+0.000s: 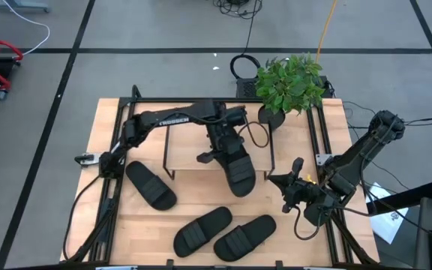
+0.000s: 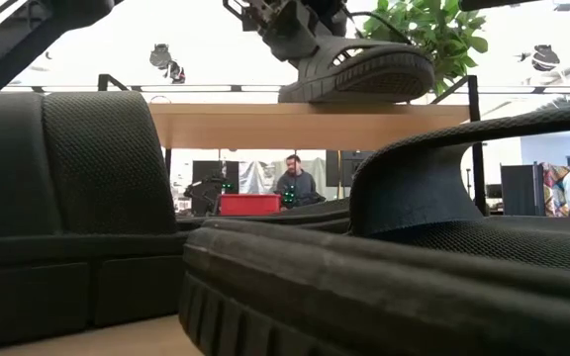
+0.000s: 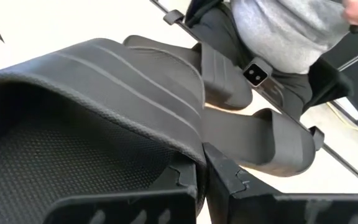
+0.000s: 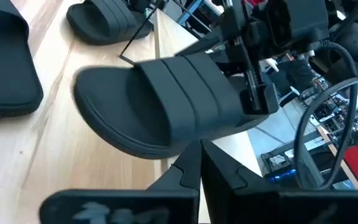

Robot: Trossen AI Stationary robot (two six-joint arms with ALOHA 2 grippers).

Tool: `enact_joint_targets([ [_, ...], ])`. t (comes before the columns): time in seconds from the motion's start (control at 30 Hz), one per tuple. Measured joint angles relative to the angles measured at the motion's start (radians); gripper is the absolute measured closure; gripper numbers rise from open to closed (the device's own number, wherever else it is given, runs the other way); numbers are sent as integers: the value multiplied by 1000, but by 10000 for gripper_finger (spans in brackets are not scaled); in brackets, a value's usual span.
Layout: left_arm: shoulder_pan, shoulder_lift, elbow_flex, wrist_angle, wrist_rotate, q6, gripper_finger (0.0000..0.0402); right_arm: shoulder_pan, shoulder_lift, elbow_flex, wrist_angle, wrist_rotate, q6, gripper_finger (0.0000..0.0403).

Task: Pick and place slides into the shelf
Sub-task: Put the black slide on the shelf

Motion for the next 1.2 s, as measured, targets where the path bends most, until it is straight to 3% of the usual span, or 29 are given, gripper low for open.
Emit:
enact_joint_targets([
  [0.33,51,-1,0,1,-11,-32,402,0,0,0,2,-11,5,403],
  [0.67,47,-1,165,-110,-114,-4,402,0,0,0,2,-26,6,403],
  [0.8,84,-1,161,-155,-167,8,402,0,0,0,2,-26,6,403],
  [1.07,124,-2,121,-136,-180,4,401,0,0,0,2,-26,5,403],
  [1.2,117,-4,110,-93,-240,-8,381,0,0,0,2,-27,6,403],
])
